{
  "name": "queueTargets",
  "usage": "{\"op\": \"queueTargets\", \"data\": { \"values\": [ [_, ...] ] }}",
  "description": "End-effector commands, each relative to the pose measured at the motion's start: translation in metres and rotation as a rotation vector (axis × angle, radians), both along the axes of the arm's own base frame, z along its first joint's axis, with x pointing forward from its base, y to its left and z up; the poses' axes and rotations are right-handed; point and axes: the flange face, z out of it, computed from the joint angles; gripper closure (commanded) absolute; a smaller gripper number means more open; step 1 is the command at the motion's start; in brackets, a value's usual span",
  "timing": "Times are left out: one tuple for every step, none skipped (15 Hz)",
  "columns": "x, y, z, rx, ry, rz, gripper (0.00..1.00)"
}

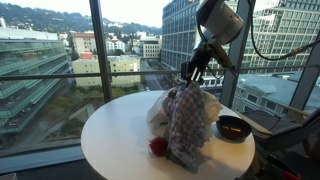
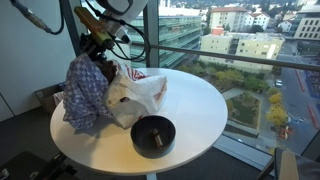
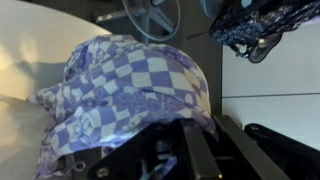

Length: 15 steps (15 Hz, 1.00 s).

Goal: Remove the objects in the white bag

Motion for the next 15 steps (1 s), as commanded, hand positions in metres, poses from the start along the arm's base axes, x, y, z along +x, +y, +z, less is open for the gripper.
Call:
{"op": "queueTargets", "data": {
  "values": [
    [-0.014, 0.011, 0.001, 0.13, 0.145, 0.063, 0.96],
    [-0.019, 0.016, 0.001, 0.161, 0.191, 0.085, 0.96],
    [-0.027, 0.024, 0.003, 0.191, 0.235, 0.112, 0.96],
    [-0.032, 0.031, 0.005, 0.224, 0.279, 0.131, 0.96],
    [-0.037, 0.039, 0.009, 0.261, 0.314, 0.161, 0.96],
    [-0.041, 0.046, 0.014, 0.297, 0.325, 0.188, 0.96],
    [-0.04, 0.051, 0.019, 0.304, 0.284, 0.194, 0.96],
    [-0.037, 0.056, 0.022, 0.305, 0.249, 0.197, 0.96],
    [-0.031, 0.059, 0.024, 0.281, 0.188, 0.211, 0.96],
    [-0.025, 0.062, 0.025, 0.25, 0.125, 0.222, 0.96],
    [-0.017, 0.066, 0.026, 0.221, 0.076, 0.232, 0.96],
    [-0.01, 0.071, 0.026, 0.198, 0.029, 0.242, 0.96],
    [-0.002, 0.077, 0.03, 0.195, -0.025, 0.233, 0.96],
    [0.004, 0.084, 0.033, 0.21, -0.052, 0.228, 0.96],
    [0.009, 0.093, 0.036, 0.232, -0.063, 0.228, 0.96]
  ]
}}
